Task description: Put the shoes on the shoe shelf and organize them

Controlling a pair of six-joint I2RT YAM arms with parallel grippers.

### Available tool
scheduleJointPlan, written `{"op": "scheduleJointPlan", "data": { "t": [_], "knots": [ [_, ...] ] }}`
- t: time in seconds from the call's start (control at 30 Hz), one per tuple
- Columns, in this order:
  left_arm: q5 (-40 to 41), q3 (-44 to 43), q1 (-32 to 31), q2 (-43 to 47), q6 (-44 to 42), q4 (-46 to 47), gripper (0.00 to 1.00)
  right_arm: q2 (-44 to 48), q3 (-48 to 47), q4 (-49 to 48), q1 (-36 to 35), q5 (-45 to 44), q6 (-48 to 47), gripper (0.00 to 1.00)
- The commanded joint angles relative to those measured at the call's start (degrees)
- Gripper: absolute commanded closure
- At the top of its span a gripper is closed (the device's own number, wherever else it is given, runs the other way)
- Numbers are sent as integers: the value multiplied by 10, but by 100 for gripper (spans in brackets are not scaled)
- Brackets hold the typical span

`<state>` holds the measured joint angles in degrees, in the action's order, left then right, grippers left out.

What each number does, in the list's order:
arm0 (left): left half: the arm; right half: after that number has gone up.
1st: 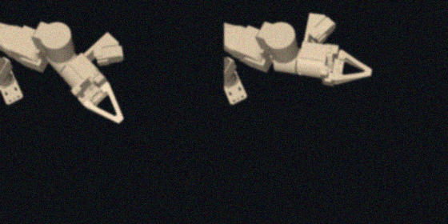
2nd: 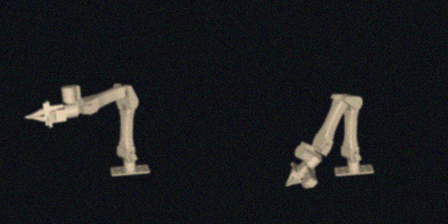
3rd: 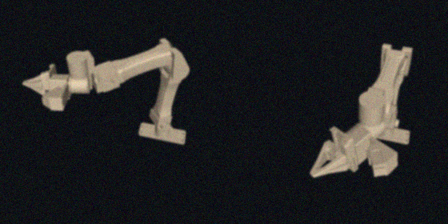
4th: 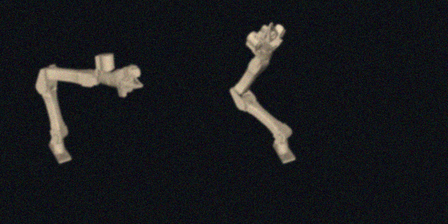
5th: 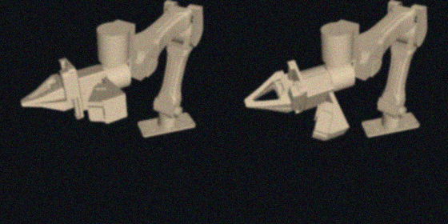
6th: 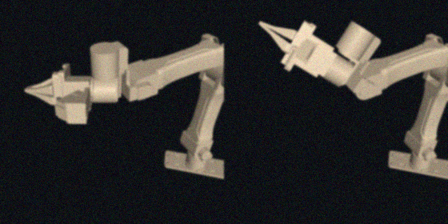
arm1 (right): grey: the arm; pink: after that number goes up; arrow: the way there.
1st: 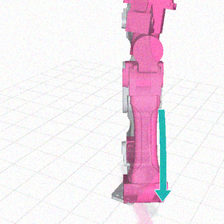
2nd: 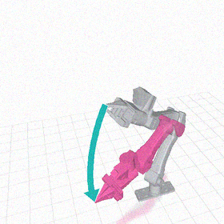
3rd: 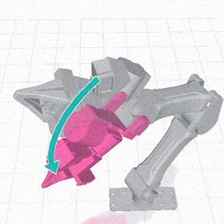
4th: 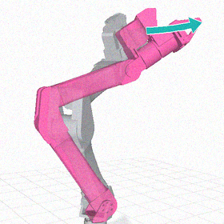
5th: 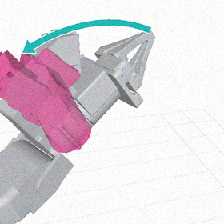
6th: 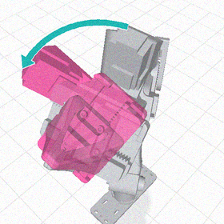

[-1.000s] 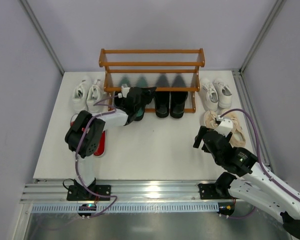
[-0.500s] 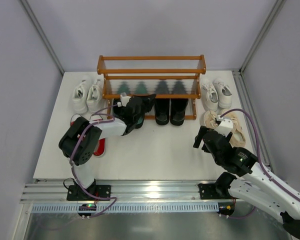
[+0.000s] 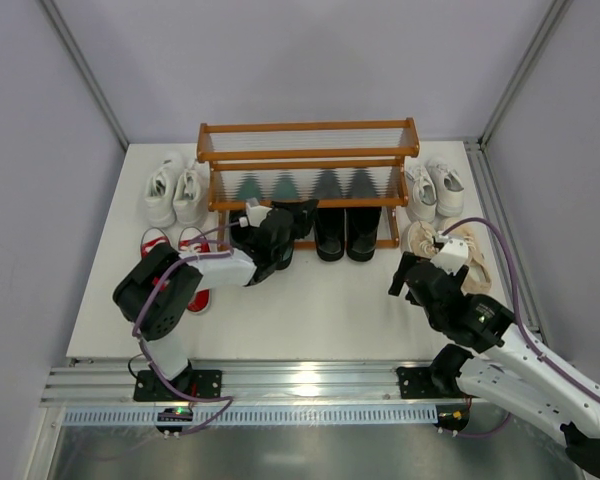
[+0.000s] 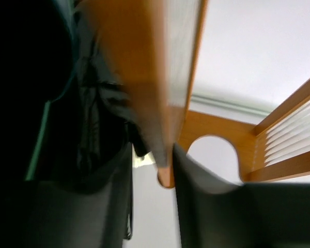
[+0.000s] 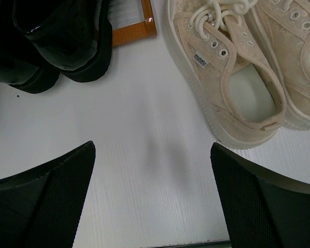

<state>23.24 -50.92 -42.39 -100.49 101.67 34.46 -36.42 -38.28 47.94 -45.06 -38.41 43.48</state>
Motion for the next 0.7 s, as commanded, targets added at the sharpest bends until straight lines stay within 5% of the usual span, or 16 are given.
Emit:
{"op": "scheduleJointPlan", "data": {
  "t": [0.0, 0.07, 0.27, 0.53, 0.67],
  "knots": [
    [-33, 16, -15, 0, -55, -33, 59, -10, -30, 16, -2, -45, 34, 6],
    [-50, 6, -16, -2, -80, -33, 26, -27, -49, 58, 0, -67, 64, 0],
    [-98, -23, -9, 2, -143, -46, 1, -60, -87, 104, 96, -52, 46, 0],
    [-171, -39, 6, 50, -249, -56, 0, -126, -136, 68, 265, 61, -49, 0],
    [-201, -57, 18, 106, -334, -132, 0, -152, -177, 72, 356, 69, -81, 0]
  ]
}}
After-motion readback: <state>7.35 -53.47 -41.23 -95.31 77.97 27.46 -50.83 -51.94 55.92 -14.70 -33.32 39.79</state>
